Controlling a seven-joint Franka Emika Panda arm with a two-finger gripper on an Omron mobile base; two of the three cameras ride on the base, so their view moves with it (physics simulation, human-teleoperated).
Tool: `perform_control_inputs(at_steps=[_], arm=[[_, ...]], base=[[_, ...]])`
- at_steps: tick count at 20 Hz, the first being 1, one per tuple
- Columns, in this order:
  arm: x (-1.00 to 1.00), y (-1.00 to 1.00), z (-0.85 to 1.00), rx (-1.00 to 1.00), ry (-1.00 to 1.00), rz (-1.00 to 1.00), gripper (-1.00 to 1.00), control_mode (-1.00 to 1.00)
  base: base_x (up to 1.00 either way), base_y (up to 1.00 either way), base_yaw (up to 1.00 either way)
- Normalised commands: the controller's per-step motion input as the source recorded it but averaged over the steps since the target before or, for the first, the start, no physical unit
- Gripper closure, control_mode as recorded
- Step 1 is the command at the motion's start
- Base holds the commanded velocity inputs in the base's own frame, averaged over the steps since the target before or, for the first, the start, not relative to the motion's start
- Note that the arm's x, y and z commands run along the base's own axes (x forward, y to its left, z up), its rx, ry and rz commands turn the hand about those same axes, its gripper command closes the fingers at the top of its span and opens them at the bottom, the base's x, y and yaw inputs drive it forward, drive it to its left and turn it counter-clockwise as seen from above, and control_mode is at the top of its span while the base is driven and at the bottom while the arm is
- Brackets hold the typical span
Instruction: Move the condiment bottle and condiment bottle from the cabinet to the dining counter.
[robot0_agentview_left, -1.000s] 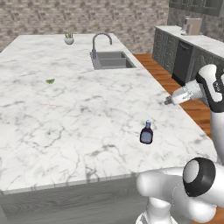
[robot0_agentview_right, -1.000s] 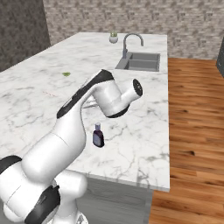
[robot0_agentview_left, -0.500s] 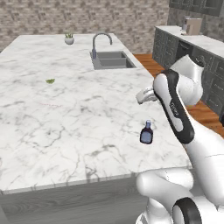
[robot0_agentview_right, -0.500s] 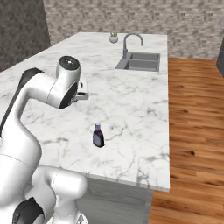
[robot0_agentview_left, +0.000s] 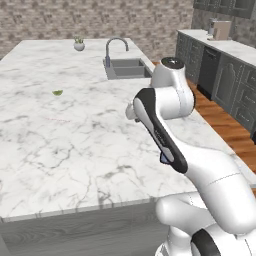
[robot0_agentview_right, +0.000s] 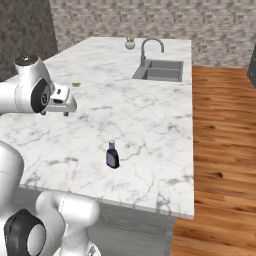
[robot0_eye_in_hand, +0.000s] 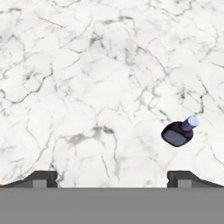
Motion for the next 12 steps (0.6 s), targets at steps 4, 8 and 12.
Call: perform_control_inputs(at_steps=[4, 8, 12], arm=[[-0.05, 0.0, 0.0, 0.0, 0.0, 0.0, -1.0, -1.0], [-0.49, -0.04, 0.04, 0.0, 0.0, 0.0, -1.0, -1.0], [-0.68, -0.19, 0.17, 0.01, -0.06, 0.0, -1.0, -1.0]], base=[[0.0, 0.0, 0.0], [0.0, 0.0, 0.0], [0.0, 0.0, 0.0]])
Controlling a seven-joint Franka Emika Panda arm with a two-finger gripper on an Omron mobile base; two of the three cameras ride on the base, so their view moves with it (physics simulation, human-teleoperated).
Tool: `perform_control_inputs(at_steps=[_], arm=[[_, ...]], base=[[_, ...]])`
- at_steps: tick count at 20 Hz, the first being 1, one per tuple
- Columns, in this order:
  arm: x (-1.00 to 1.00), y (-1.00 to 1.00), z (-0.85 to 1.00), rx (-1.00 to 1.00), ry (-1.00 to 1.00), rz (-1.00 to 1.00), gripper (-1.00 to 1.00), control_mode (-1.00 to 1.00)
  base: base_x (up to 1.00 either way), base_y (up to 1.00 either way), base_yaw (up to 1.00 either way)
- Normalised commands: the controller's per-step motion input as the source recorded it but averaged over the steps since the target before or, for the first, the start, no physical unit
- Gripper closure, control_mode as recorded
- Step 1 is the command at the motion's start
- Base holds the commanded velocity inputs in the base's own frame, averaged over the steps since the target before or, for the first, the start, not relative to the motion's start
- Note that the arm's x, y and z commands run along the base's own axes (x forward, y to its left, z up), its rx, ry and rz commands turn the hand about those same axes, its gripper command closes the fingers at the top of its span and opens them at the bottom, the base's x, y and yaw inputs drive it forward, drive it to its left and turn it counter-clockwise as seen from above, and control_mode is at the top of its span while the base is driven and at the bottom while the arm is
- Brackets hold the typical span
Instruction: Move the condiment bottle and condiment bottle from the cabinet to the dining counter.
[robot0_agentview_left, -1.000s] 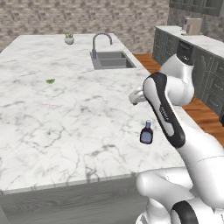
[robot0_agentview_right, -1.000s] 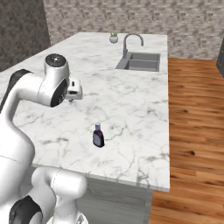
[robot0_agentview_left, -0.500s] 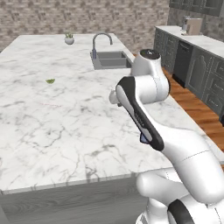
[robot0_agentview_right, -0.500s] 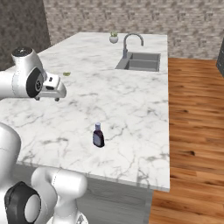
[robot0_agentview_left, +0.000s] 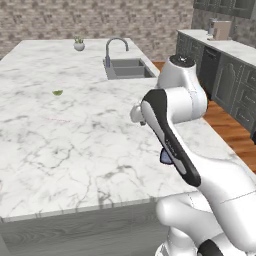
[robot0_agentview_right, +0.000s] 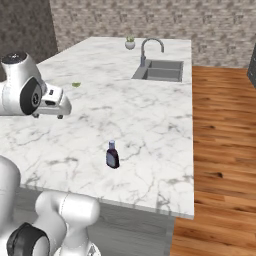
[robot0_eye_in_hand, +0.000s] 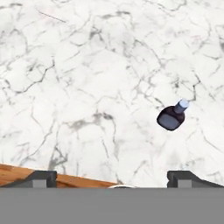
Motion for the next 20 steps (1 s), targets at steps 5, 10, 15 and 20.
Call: perform_control_inputs(at_steps=[5, 10, 15, 20], arm=[[-0.54, -0.33, 0.26, 0.07, -0.18, 0.0, -1.0, -1.0], [-0.29, -0.29, 0.16, 0.11, -0.24, 0.0, -1.0, -1.0], [-0.16, -0.12, 0.0, 0.07, -0.16, -0.01, -1.0, -1.0], [-0.11, -0.05, 0.0, 0.0, -0.02, -0.09, -1.0, -1.0]], base=[[0.0, 0.0, 0.0], [0.0, 0.0, 0.0], [0.0, 0.0, 0.0], [0.0, 0.0, 0.0]])
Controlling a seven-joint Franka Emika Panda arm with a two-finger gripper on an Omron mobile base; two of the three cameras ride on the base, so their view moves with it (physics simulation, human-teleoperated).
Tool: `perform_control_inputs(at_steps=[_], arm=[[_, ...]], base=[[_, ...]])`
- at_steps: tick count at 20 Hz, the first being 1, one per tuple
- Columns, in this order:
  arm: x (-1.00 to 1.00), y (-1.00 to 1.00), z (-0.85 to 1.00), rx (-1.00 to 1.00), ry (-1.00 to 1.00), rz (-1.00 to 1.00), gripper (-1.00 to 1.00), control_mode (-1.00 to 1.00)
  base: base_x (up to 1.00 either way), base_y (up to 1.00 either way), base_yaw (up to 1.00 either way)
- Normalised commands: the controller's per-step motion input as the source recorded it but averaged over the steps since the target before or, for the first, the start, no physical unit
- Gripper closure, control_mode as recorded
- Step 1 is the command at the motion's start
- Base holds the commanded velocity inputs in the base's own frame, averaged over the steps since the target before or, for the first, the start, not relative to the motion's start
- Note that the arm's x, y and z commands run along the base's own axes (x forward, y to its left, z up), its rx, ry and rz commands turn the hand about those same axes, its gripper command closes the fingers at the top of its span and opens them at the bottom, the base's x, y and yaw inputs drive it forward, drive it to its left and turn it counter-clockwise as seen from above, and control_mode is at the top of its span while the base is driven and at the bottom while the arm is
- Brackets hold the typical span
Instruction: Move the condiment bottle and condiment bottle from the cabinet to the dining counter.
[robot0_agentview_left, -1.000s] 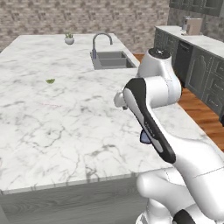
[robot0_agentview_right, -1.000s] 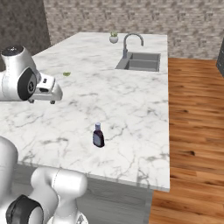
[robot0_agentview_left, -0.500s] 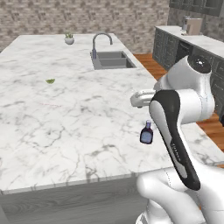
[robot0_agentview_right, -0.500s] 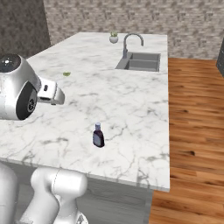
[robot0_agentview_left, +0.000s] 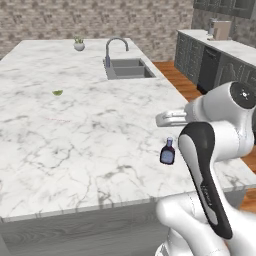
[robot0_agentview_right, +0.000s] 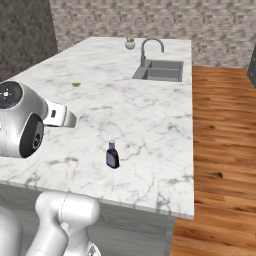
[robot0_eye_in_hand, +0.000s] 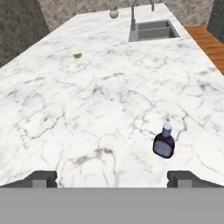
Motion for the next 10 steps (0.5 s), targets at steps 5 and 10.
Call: perform_control_inputs(at_steps=[5, 10], arm=[[-0.05, -0.04, 0.0, 0.0, 0.0, -0.18, -1.0, -1.0], [-0.02, -0.07, 0.0, 0.0, 0.0, -0.05, -1.0, -1.0]], base=[[0.0, 0.0, 0.0], [0.0, 0.0, 0.0]])
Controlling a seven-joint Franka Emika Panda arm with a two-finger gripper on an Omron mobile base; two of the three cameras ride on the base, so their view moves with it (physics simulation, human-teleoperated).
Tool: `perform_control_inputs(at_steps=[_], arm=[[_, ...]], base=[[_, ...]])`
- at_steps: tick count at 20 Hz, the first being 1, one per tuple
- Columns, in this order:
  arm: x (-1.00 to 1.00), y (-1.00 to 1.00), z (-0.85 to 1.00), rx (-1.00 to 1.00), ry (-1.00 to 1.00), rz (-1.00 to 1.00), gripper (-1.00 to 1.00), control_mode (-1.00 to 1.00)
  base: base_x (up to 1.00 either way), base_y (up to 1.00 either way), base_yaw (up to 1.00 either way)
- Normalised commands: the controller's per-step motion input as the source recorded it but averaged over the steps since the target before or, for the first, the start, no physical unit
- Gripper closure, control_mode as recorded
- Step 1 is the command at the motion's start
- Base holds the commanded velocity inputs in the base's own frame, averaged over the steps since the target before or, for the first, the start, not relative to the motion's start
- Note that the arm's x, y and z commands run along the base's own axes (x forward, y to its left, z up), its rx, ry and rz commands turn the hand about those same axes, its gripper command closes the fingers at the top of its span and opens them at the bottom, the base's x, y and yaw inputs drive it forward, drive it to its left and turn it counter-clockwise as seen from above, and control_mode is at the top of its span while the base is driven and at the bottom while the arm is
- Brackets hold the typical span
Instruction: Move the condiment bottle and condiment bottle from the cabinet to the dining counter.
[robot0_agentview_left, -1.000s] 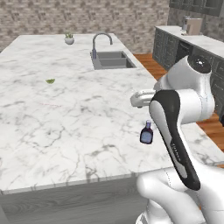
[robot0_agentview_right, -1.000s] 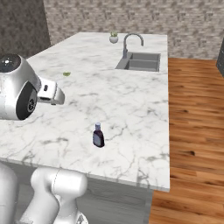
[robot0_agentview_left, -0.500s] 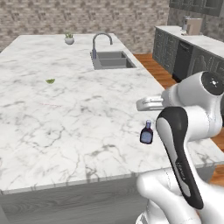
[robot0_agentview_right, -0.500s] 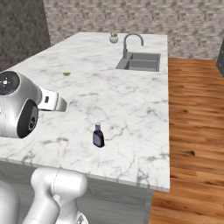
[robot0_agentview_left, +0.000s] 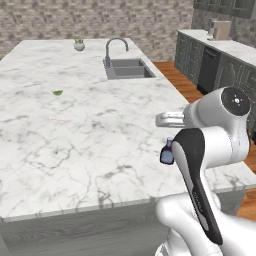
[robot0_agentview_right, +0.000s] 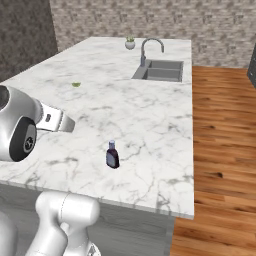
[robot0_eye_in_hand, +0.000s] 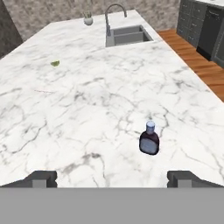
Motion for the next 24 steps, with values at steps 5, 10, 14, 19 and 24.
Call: perform_control_inputs(at_steps=[5, 10, 14, 19, 24], arm=[[0.0, 0.0, -0.03, 0.0, 0.0, 0.0, -1.0, 1.0], [0.0, 0.0, 0.0, 0.0, 0.0, 0.0, -1.0, 1.0], [0.0, 0.0, 0.0, 0.0, 0.0, 0.0, -1.0, 1.0], [0.0, 0.0, 0.0, 0.0, 0.0, 0.0, -1.0, 1.0], [0.0, 0.0, 0.0, 0.0, 0.0, 0.0, -1.0, 1.0]], base=[[0.0, 0.0, 0.01], [-0.06, -0.14, -0.04], [-0.21, -0.51, -0.32], [0.06, -0.99, -0.68], [0.0, -0.83, -0.78]])
